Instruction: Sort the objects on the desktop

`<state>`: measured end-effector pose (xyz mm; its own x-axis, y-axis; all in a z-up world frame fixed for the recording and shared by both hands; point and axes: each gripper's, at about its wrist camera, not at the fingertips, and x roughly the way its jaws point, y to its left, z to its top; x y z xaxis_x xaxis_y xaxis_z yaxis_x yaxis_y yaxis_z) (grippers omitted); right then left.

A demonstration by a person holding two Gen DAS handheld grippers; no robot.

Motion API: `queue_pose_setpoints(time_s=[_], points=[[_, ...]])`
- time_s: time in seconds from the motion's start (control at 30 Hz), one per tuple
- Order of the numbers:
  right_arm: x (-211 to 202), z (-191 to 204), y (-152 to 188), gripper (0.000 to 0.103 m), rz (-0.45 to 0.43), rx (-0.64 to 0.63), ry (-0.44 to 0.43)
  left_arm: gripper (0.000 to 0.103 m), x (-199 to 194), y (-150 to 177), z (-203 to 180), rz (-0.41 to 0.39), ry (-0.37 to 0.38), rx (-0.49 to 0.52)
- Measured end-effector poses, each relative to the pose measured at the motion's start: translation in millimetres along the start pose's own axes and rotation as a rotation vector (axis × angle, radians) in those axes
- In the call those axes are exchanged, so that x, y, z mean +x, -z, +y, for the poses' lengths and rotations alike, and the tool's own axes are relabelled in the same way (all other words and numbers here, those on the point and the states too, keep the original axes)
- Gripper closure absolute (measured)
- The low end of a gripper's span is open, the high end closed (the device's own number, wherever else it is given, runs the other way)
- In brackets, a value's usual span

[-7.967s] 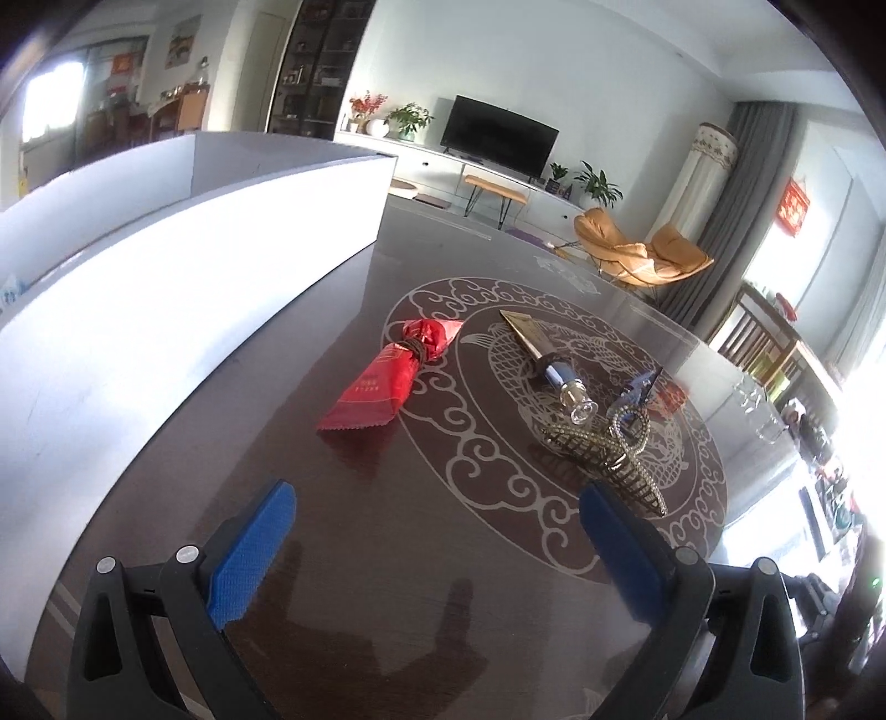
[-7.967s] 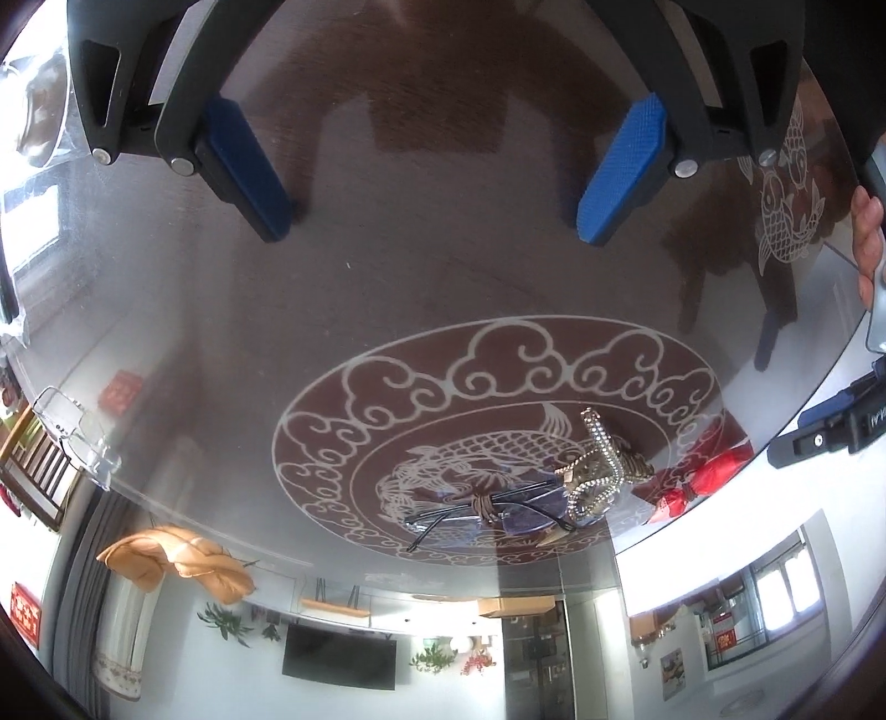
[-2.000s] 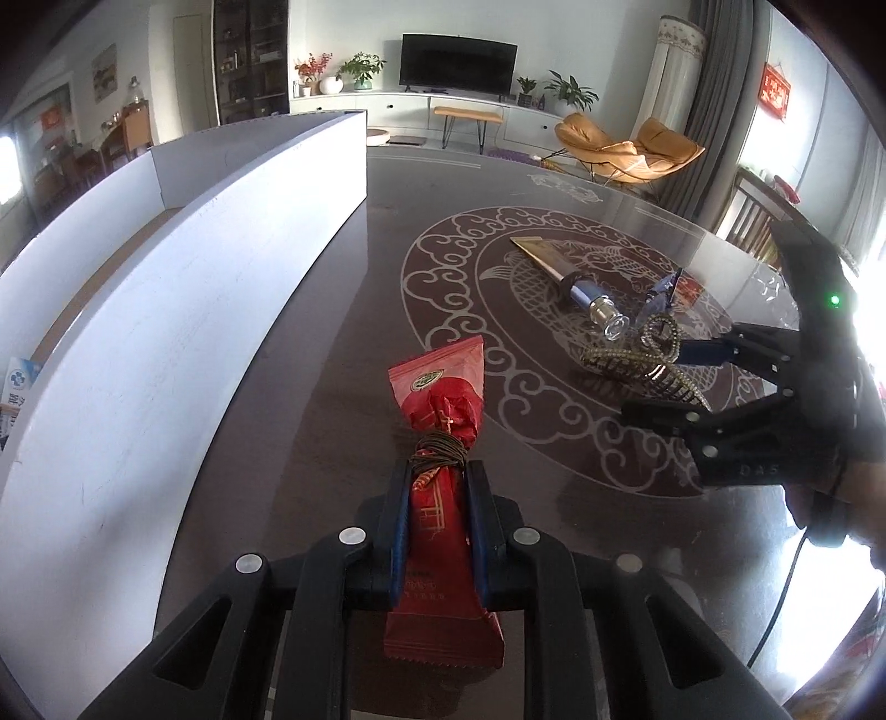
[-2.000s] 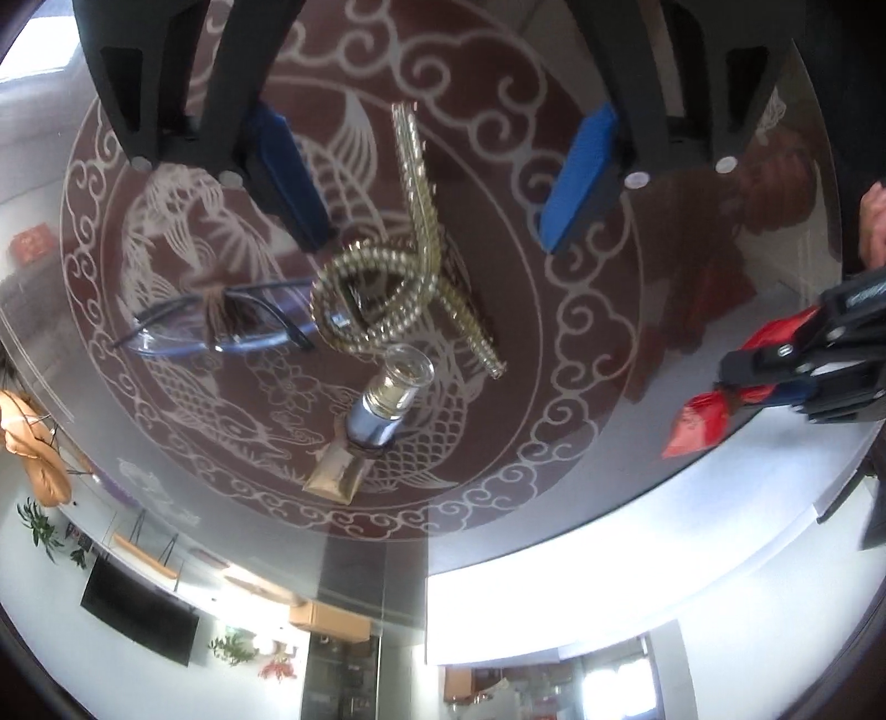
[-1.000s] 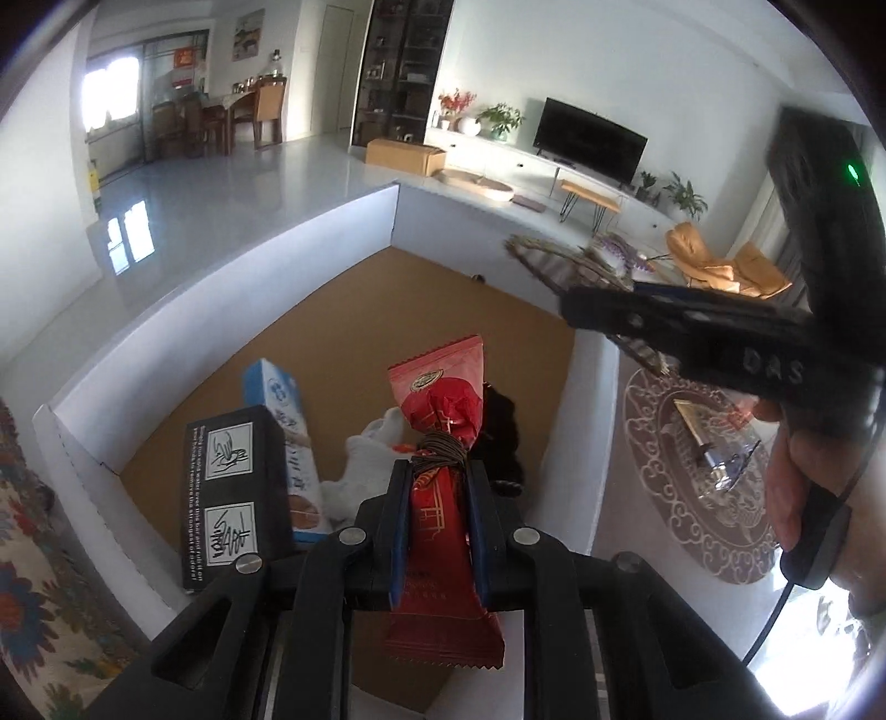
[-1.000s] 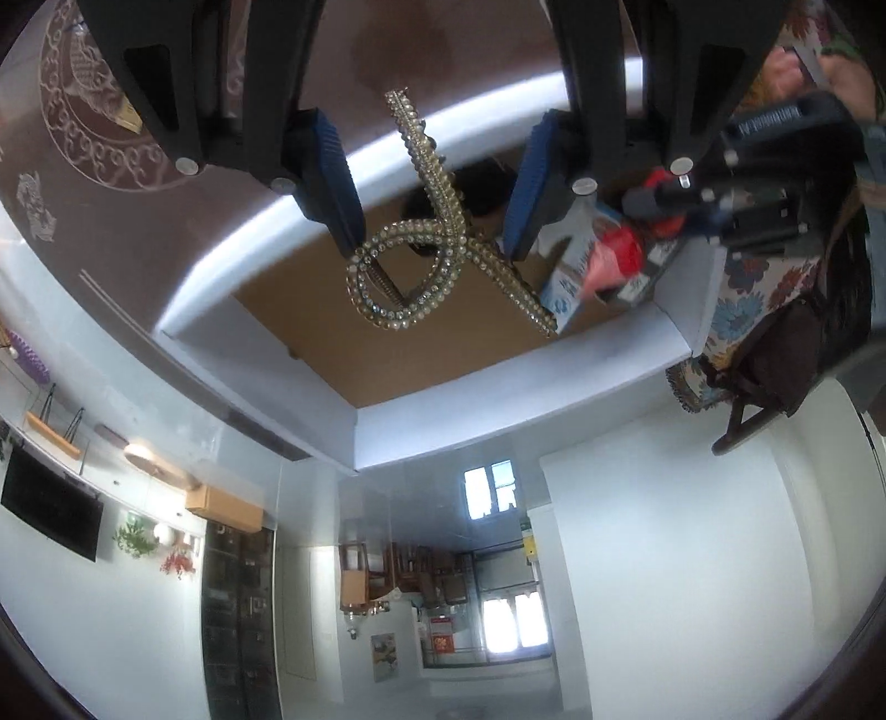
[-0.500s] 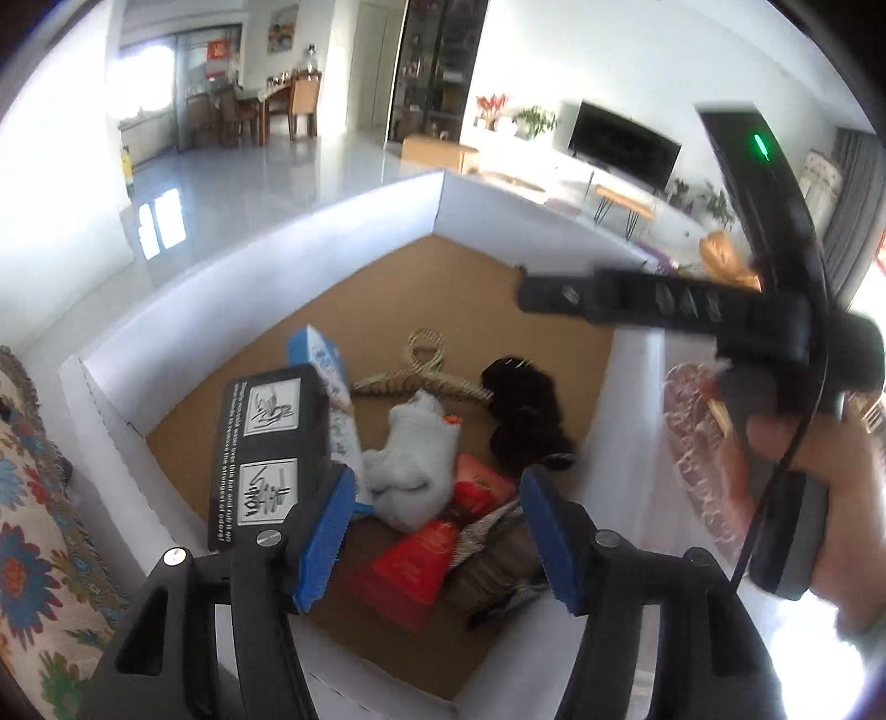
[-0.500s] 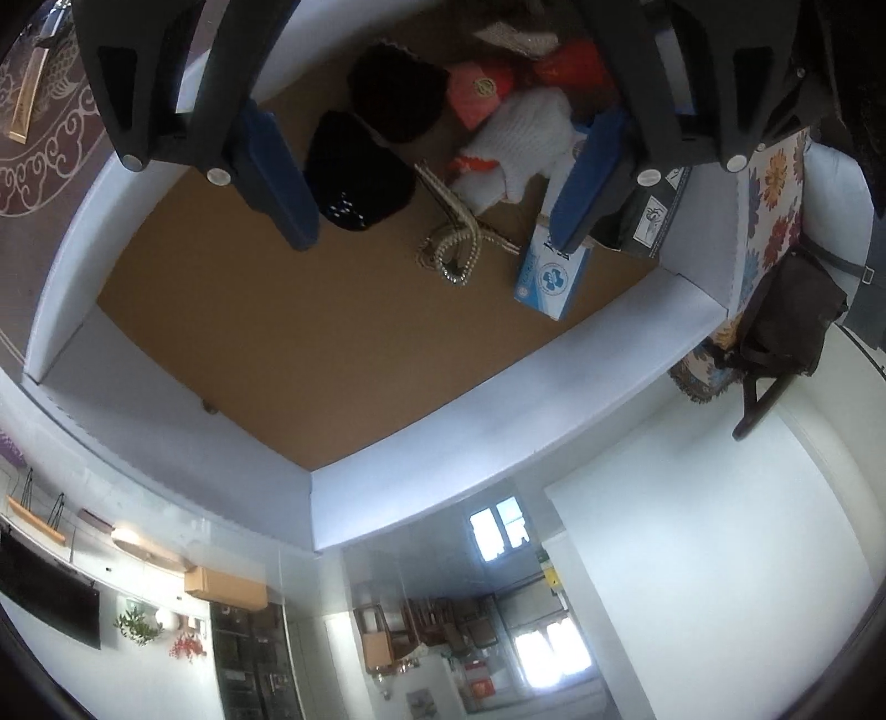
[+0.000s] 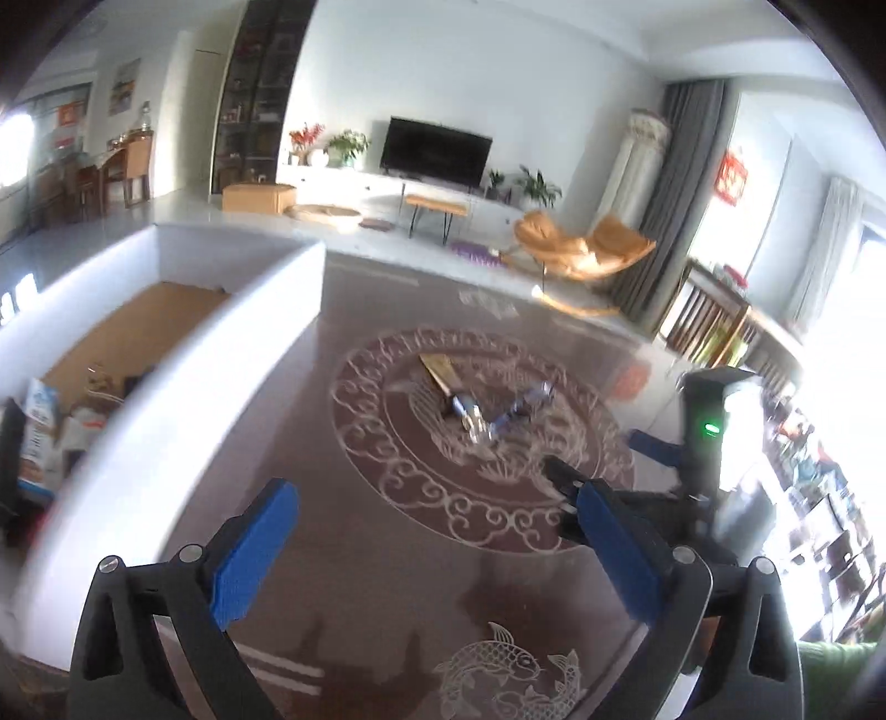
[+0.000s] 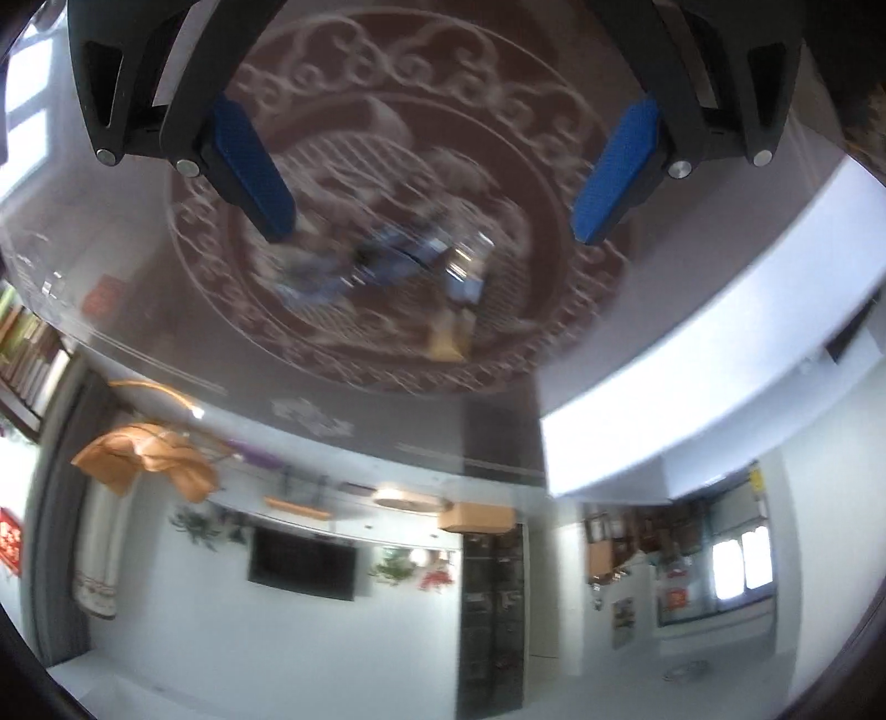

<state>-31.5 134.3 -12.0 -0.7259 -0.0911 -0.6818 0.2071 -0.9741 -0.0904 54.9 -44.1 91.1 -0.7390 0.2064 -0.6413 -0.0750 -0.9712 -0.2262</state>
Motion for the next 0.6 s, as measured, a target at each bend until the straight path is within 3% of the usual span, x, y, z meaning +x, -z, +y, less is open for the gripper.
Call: queue_pose_setpoints(time_s=[0.17,0.3,0.47,0.6], points=[[5,-45,46,0.002,0.101,0.085,0.044,0.000,65,16,-15,0.113,-0.100,0.020],[8,-51,53,0.002,0.132,0.115,0.033,0.000,93,32,-12,0.147,-0.150,0.032],[19,-40,50,0.002,0.176,0.053,0.059,0.000,101,50,-7,0.171,-0.186,0.051],[21,-39,49,0.000,0.177,0.053,0.060,0.000,91,49,-10,0.127,-0.197,0.074]])
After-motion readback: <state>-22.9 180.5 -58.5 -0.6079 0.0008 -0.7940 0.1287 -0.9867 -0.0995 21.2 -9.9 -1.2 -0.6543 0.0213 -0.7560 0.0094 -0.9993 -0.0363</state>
